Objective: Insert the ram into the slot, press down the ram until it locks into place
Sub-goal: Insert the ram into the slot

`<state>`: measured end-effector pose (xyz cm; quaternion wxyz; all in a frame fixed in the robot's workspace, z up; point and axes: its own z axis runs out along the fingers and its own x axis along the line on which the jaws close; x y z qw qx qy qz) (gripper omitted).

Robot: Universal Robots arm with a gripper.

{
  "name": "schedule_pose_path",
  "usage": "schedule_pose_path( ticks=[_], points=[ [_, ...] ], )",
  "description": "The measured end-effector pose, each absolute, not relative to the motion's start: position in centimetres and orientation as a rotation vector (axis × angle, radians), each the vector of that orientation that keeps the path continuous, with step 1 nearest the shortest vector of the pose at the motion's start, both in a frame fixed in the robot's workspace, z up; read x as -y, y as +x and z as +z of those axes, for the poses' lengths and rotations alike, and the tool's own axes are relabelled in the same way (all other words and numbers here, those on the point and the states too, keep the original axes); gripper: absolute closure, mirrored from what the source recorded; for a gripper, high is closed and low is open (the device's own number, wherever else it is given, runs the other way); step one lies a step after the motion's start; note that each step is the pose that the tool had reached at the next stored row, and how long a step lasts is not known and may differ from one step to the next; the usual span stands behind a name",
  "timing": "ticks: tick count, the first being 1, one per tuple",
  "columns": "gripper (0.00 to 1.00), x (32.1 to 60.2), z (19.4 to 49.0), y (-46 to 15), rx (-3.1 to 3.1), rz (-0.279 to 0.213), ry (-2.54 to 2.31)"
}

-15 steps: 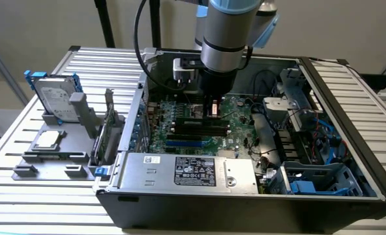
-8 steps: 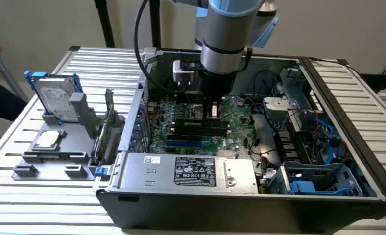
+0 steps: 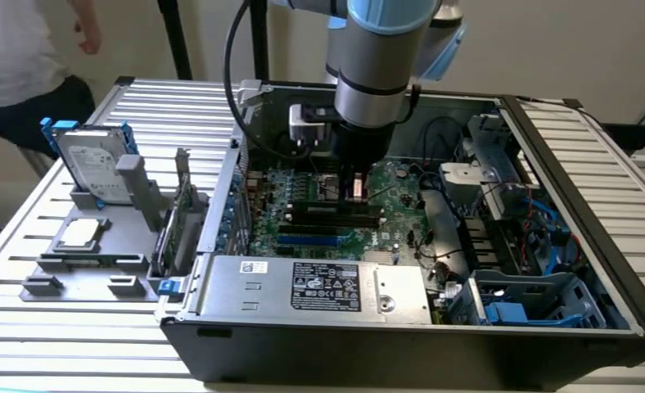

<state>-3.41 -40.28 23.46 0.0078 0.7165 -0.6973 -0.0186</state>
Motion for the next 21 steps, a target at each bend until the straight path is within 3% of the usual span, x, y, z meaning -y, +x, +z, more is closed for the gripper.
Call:
schedule_pose_path(
  ticks=[21],
  points=[
    [0.86,40.29,22.69,-3.49,2.181,-0.055,2.241]
  ],
)
